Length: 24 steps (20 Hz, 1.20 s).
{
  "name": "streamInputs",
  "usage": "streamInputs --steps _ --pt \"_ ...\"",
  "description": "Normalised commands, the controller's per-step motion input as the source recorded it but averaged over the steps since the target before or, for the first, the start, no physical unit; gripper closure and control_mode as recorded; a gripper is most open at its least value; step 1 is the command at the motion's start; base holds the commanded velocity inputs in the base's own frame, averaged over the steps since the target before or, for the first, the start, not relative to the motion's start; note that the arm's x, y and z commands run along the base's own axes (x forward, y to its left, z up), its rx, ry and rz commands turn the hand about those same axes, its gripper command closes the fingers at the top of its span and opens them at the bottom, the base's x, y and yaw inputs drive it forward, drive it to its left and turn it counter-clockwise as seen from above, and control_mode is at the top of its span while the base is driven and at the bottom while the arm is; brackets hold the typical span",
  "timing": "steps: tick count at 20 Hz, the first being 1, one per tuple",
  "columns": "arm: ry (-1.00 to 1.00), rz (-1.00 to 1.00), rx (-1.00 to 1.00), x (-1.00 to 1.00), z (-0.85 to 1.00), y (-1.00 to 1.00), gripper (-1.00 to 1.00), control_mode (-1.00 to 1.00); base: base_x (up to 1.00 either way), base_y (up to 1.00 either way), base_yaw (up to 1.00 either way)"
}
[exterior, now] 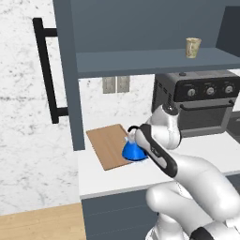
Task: Pick the kettle from the counter and place it on the tray. Then pick the mug from the cabinet and place it on the tray. Then close the cabinet doors.
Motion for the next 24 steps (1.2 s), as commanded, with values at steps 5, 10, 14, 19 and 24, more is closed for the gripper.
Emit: streamInputs --steps 5,10,14,19,24 --pt "-0.1 0.0 0.01 0.39 0.18 0.42 1.0 -1.0 0.0 0.0 0.0" --pt "-0.02 0.0 0.06 0.6 0.16 0.32 1.0 -1.0 0.0 0.0 0.0" --pt "-0.07 0.0 0.07 0.63 0.02 0.19 1.0 -1.0 0.0 0.0 0.0" --pt "-0.05 0.0 0.04 0.57 0.0 0.24 1.0 -1.0 0.0 0.0 0.0" --pt "-0.08 0.0 0.01 0.59 0.0 0.19 1.0 -1.0 0.0 0.0 0.0"
